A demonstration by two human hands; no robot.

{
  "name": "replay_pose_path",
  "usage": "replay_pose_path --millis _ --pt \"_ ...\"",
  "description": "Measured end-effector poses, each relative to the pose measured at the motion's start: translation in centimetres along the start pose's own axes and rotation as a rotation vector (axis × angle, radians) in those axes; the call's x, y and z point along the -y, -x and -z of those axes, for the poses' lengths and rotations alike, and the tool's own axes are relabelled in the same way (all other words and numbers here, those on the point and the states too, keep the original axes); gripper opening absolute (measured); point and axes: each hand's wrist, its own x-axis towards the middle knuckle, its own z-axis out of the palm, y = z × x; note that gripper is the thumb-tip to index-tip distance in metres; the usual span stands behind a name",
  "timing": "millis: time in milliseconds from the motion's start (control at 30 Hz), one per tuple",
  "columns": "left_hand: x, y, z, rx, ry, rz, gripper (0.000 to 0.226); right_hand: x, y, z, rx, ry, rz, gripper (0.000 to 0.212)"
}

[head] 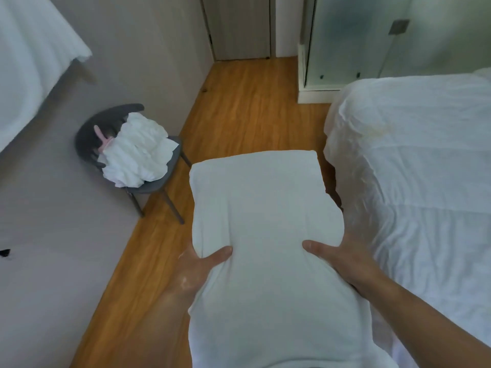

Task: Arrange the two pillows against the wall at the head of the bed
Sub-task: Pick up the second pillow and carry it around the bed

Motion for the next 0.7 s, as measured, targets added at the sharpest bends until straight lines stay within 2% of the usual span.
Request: replay_pose_path --millis 67,100,200,233,333,500,600,700 --pt "-2.1 -3.9 -1.4 0.013 -0.004 -0.047 0.102 1.8 -3.7 0.9 -0.004 0.015 -0.007 0.053" --pt "-3.2 -5.6 -2.3 0.001 0.008 -0.062 0.101 2.8 -5.4 1.3 -0.009 0.022 -0.008 0.053" --pt "-5.4 -11.4 -4.2 0.028 0.001 -0.009 0.081 4.7 -10.3 2.8 -0.058 0.038 0.003 0.058" --pt "-6.0 -13.1 -4.6 0.059 -0.023 0.005 0.086 5.5 -11.5 3.0 -0.071 0.039 0.011 0.056" --pt "-8.3 -19.4 -5.8 0.089 -0.074 0.014 0.121 7.4 -16.5 4.0 -0.097 0.016 0.027 0.058" --pt "-13.4 -29.1 -8.9 0.178 -0.102 -0.054 0.102 9.4 -25.8 4.7 -0.187 -0.004 0.015 0.066" --pt "-15.5 -37.1 -9.8 0.222 -0.098 -0.041 0.126 11.7 -31.5 4.6 -0.245 -0.014 0.017 0.065" --pt "-18.9 -44.7 -10.7 0.303 -0.146 -0.026 0.145 14.5 -36.6 4.5 -0.307 -0.001 0.013 0.074"
